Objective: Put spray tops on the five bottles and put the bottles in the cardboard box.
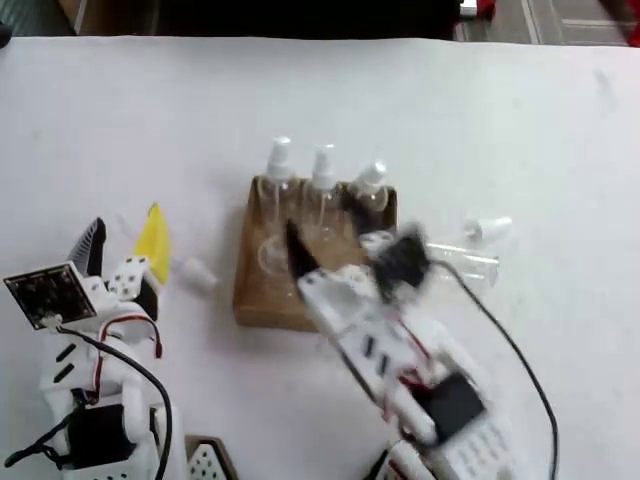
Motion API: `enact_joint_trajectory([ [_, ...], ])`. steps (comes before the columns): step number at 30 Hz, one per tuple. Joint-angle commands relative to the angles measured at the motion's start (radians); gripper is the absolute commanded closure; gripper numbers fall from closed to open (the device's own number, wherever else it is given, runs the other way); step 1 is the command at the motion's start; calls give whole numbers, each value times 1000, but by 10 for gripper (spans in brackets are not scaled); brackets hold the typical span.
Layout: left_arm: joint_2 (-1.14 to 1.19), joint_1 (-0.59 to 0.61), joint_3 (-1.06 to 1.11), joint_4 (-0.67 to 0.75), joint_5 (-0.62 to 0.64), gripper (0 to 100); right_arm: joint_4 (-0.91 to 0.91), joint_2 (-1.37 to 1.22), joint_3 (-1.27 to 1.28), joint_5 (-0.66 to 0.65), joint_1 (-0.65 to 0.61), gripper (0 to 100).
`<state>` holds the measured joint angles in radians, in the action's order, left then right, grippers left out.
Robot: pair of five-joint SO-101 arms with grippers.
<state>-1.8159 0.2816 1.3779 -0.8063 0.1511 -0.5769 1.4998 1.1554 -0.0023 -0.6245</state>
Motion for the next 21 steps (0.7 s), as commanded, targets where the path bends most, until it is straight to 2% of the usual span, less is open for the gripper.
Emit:
enact_joint_trajectory([
  [1, -10, -12, -14, 35, 9, 762, -114, 269, -60, -5, 114, 755],
  [7, -10, -10, -9, 71, -28, 763, -248, 282, -29, -2, 331, 755],
  [15, -10, -5, -6, 91, -66, 763, -234, 308, 201, -2, 417, 755],
  [16, -8, -12, -15, 83, -147, 763, -199, 308, 247, -2, 430, 755],
  [18, -5, -59, -23, 63, -405, 763, -97, 308, 333, -2, 461, 755],
  [21, -4, -127, -26, -41, -746, 763, 84, 308, 443, -2, 506, 755],
])
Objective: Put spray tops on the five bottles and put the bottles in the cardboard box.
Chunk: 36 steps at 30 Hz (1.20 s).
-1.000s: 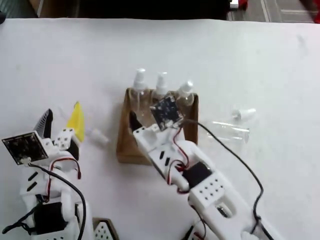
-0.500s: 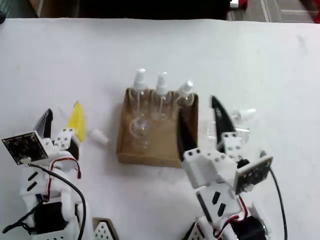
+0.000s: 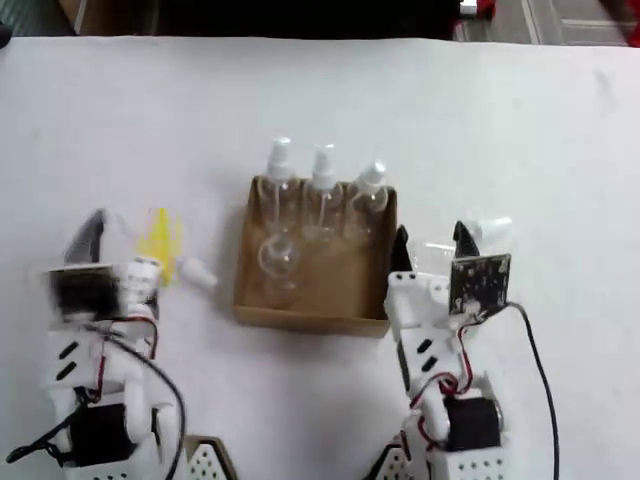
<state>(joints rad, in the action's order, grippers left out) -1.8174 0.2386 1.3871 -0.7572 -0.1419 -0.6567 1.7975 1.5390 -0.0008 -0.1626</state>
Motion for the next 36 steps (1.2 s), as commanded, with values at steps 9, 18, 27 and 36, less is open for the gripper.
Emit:
enact_joint_trajectory([
  [9, 133, 36, -118, -308, -1152, 811, 326, 4, 152, -5, 111, 755],
  [18, 822, 25, -508, -379, -1077, 815, 315, 4, 152, -5, 110, 755],
  [27, 1397, -74, -884, -499, -881, 797, 315, 2, 152, -9, 113, 755],
  [36, 1636, 94, -790, 144, -525, 793, 315, 2, 152, -12, 111, 755],
])
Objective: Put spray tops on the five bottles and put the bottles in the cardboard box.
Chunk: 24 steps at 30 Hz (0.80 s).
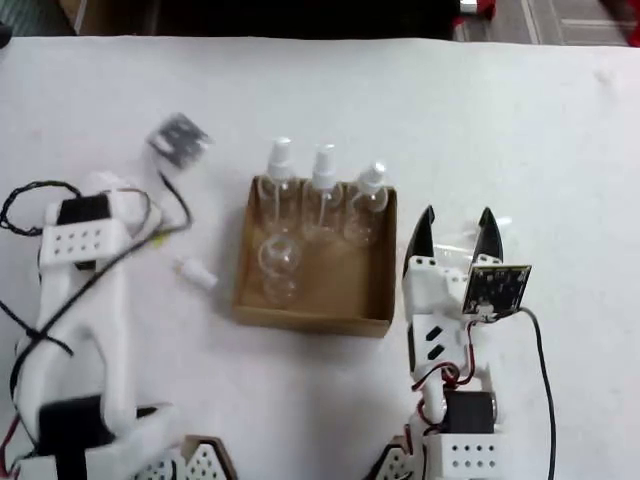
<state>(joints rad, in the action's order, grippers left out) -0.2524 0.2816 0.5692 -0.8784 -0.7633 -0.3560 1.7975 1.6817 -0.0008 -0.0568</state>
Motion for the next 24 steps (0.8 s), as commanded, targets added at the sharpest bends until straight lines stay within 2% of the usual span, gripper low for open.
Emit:
enact_joint_trajectory([
  [1, 101, 56, 54, 321, 112, 793, 15, 2, 9, -12, 5, 755],
  [6, 249, 48, 143, 591, 192, 793, 15, 2, 9, -12, 1, 755],
  [8, 297, 41, 146, 647, 193, 793, 15, 2, 9, -12, 1, 755],
  [10, 309, 39, 129, 609, 124, 793, 15, 2, 9, -12, 4, 755],
  [13, 325, 47, 72, 506, -52, 796, 15, 2, 9, -12, 5, 755],
  [17, 390, 81, 2, 427, -183, 794, 15, 2, 9, -14, 4, 755],
  [20, 435, 125, -57, 284, -377, 797, 15, 2, 9, -14, 4, 755],
  [24, 432, 232, -107, 98, -516, 797, 15, 2, 9, -14, 4, 755],
])
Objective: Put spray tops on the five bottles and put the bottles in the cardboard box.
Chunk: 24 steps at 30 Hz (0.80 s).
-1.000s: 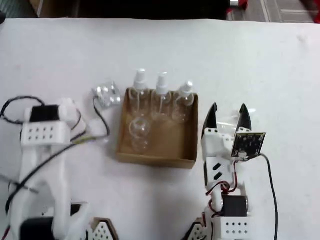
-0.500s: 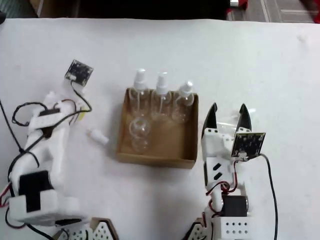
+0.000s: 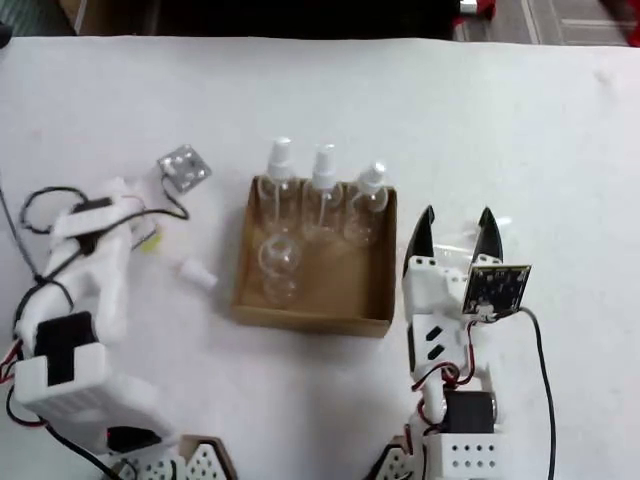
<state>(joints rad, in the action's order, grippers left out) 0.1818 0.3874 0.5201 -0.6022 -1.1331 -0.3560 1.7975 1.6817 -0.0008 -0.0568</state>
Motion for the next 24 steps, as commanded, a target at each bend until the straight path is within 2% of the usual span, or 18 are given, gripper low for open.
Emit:
enact_joint_trajectory([
  [1, -12, 157, -61, -221, -184, 797, 15, 2, 9, -14, 4, 755],
  [6, -120, 265, -57, -493, -328, 797, 18, 2, 9, -14, 2, 755],
  [9, -217, 254, -57, -697, -353, 797, 19, 2, 9, -14, 2, 755],
  [11, -291, 211, -28, -761, -353, 798, 19, 2, 9, -14, 2, 755],
  [14, -433, 143, 58, -730, -347, 829, 18, 2, 9, -14, 4, 755],
  [16, -542, 108, 106, -680, -279, 842, 18, 2, 9, -14, 5, 755],
  [20, -757, 24, 209, -620, -54, 785, 18, 2, 9, -14, 5, 755],
  [22, -840, -54, 301, -618, -37, 741, 18, 2, 9, -14, 5, 755],
  [24, -905, -131, 399, -578, -5, 738, 18, 2, 9, -14, 5, 755],
])
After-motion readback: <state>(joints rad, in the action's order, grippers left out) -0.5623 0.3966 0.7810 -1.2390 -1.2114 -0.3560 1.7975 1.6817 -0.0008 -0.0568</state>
